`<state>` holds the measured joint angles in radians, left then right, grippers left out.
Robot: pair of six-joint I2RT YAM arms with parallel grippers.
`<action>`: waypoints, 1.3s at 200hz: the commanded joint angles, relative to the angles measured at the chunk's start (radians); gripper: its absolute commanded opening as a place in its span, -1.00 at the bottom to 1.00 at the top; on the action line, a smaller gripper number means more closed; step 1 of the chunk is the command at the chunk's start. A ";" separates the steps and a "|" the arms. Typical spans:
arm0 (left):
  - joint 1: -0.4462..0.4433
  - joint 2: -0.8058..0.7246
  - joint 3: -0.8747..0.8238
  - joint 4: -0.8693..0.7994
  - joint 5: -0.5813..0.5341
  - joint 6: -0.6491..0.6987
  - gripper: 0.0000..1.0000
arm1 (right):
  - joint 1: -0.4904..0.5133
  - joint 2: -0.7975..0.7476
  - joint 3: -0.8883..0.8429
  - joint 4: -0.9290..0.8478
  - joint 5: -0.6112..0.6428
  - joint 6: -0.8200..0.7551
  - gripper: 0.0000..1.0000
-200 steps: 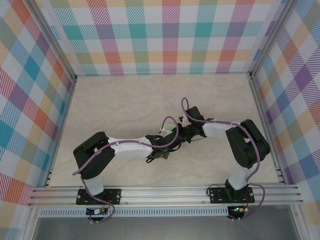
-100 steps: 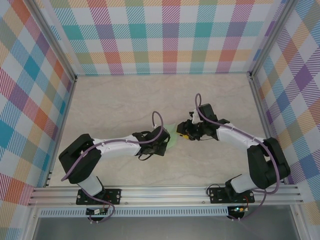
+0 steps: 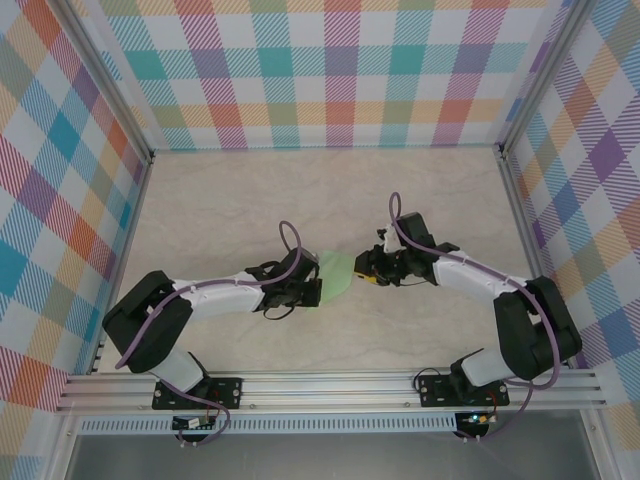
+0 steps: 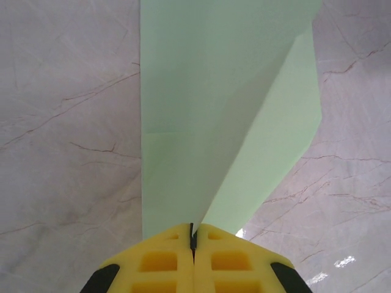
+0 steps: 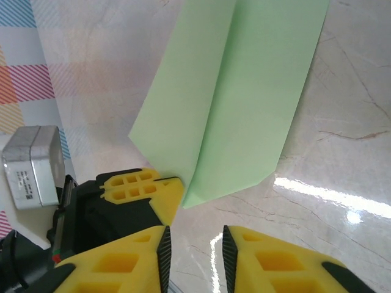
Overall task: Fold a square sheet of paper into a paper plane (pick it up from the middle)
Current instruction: Fourth fold the wing at the center of the table.
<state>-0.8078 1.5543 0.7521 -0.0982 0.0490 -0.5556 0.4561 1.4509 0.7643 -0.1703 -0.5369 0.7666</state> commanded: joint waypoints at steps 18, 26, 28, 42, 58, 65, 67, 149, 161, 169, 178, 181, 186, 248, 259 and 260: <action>0.040 -0.015 -0.042 0.080 0.087 -0.033 -0.95 | 0.038 0.052 0.015 0.056 -0.032 -0.001 -0.52; 0.043 -0.011 -0.042 0.083 0.096 -0.037 -0.95 | 0.048 0.065 0.024 0.058 -0.032 0.000 -0.53; 0.044 -0.011 -0.042 0.085 0.097 -0.038 -0.95 | 0.049 0.069 0.027 0.058 -0.032 0.000 -0.53; 0.052 -0.007 -0.043 0.092 0.113 -0.038 -0.96 | 0.064 0.092 0.042 0.064 -0.029 0.006 -0.55; 0.063 -0.006 -0.054 0.104 0.129 -0.042 -0.96 | 0.081 0.120 0.060 0.076 -0.029 0.011 -0.59; 0.069 -0.007 -0.060 0.115 0.141 -0.047 -0.95 | 0.088 0.133 0.067 0.082 -0.028 0.014 -0.61; 0.072 -0.007 -0.062 0.117 0.144 -0.048 -0.95 | 0.089 0.136 0.069 0.085 -0.028 0.015 -0.61; 0.094 -0.013 -0.065 0.123 0.190 -0.003 -0.84 | 0.149 0.253 0.157 0.110 0.004 0.066 -0.54; 0.093 -0.017 -0.061 0.104 0.180 0.009 -0.77 | 0.150 0.266 0.161 0.123 0.001 0.079 -0.52; 0.093 -0.018 -0.056 0.091 0.172 0.016 -0.77 | 0.150 0.269 0.159 0.137 -0.004 0.087 -0.51; 0.093 -0.022 -0.056 0.085 0.165 0.025 -0.74 | 0.151 0.271 0.162 0.138 -0.003 0.094 -0.43; 0.094 -0.024 -0.057 0.083 0.163 0.027 -0.72 | 0.151 0.273 0.164 0.135 -0.002 0.096 -0.39; 0.093 -0.023 -0.057 0.081 0.162 0.033 -0.68 | 0.151 0.277 0.168 0.131 -0.002 0.099 -0.38; 0.090 -0.018 -0.044 0.064 0.184 0.089 -0.56 | 0.174 0.295 0.207 0.116 0.005 0.120 -0.15; 0.088 -0.023 -0.040 0.058 0.188 0.101 -0.54 | 0.177 0.300 0.212 0.106 0.015 0.127 -0.11; 0.087 -0.023 -0.041 0.058 0.187 0.102 -0.54 | 0.177 0.301 0.213 0.105 0.017 0.127 -0.11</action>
<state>-0.7277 1.5517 0.6945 -0.0021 0.2203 -0.5022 0.6205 1.7313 0.9478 -0.0593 -0.5320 0.8761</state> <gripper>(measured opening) 0.220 0.428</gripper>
